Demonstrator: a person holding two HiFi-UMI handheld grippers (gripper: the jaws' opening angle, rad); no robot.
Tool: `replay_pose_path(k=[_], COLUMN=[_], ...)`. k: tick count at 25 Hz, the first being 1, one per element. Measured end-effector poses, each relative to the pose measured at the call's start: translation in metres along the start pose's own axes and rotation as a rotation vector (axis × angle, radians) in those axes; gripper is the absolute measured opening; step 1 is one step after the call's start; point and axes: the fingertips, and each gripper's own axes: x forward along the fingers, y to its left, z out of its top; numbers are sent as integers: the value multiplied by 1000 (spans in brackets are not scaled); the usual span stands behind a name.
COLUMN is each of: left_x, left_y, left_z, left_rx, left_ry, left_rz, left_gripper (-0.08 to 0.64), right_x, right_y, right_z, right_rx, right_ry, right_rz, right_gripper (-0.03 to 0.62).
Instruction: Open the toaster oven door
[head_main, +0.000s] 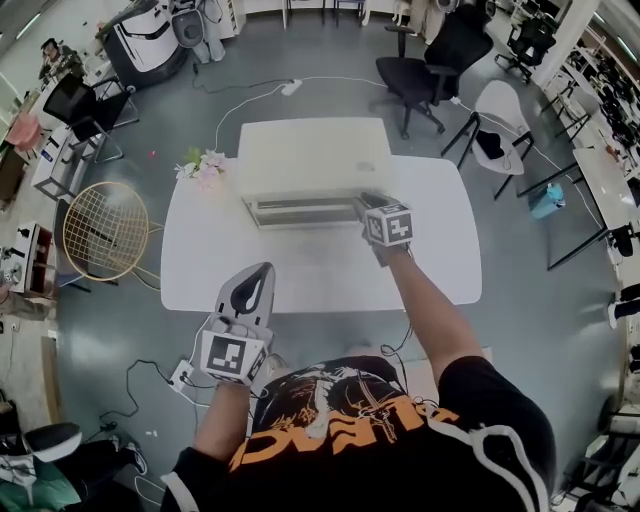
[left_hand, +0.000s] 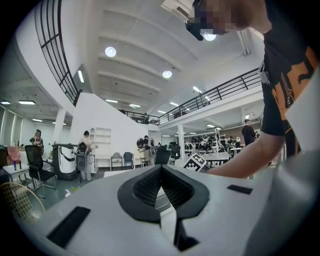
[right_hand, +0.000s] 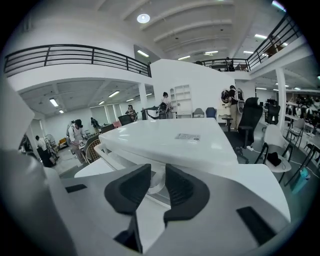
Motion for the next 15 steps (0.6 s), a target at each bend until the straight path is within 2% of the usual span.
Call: replay_pose_path(k=[6,8,15], left_x=[2,3,11], left_y=[6,4,-4], left_z=[-3,-3,-2], left_rx=[-4,-6,-14], left_ry=[-3,-2,-2], left_rz=[-6,-11,-39], left_gripper=[21,21,21], right_x=[7,7,-1], right_y=[-3,0,6], right_z=[4,3,-3], right_rx=[98,90,40], right_ry=[83,83,97], right_rz=[-12,-12,-1], right_gripper=[129,109,107])
